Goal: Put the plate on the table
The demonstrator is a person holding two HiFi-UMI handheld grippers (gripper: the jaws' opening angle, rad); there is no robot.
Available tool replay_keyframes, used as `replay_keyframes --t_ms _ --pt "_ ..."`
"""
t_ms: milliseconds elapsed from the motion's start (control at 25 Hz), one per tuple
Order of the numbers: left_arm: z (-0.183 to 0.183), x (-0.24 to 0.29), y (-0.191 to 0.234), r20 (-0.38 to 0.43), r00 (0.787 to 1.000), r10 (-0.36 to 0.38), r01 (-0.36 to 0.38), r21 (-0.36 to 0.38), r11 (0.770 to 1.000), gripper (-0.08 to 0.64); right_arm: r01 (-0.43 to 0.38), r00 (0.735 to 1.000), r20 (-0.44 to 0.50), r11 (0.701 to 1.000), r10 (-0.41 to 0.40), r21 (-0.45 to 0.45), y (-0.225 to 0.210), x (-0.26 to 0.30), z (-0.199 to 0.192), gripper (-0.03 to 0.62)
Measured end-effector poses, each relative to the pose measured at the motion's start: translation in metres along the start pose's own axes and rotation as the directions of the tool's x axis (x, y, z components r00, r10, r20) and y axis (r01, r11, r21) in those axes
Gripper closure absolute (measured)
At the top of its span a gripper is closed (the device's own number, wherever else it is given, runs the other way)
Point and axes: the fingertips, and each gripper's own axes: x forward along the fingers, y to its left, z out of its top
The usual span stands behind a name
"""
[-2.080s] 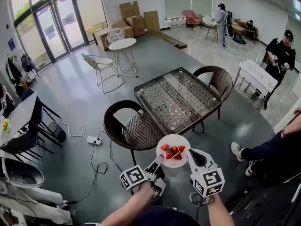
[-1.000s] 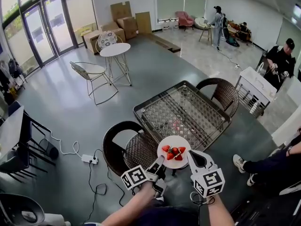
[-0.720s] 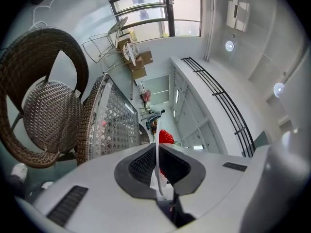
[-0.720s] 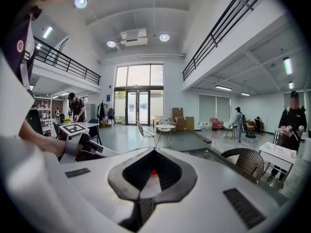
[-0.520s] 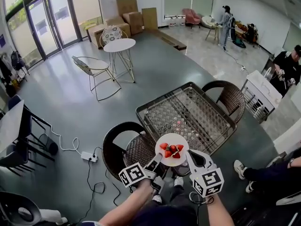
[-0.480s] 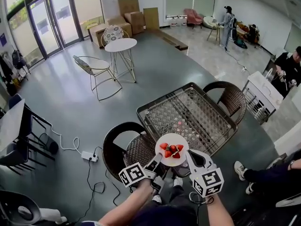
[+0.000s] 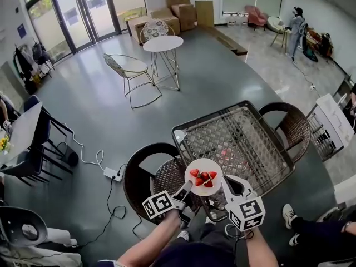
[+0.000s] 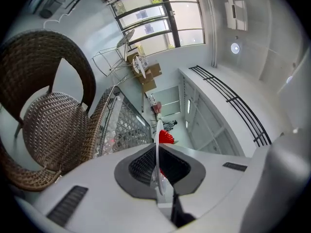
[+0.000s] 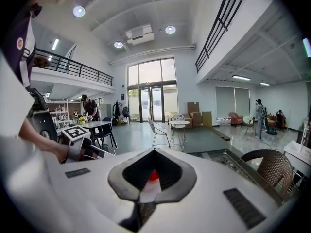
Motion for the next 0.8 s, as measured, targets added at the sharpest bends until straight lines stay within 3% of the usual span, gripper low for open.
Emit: replay_keyframes --t_ms 320,800 --pt "0.008 0.029 0.044 0.046 0.995 0.088 -0.087 -0.017 0.996 0.543 -0.08 0.994 -0.081 0.997 0.08 0.008 -0.024 0.041 -0.029 0.589" --pt "0.008 0.072 0.1 0.059 0.977 0.206 -0.203 -0.049 0.978 0.543 -0.123 0.971 -0.198 0.991 0.133 0.061 -0.047 0.075 -0.077 0.589"
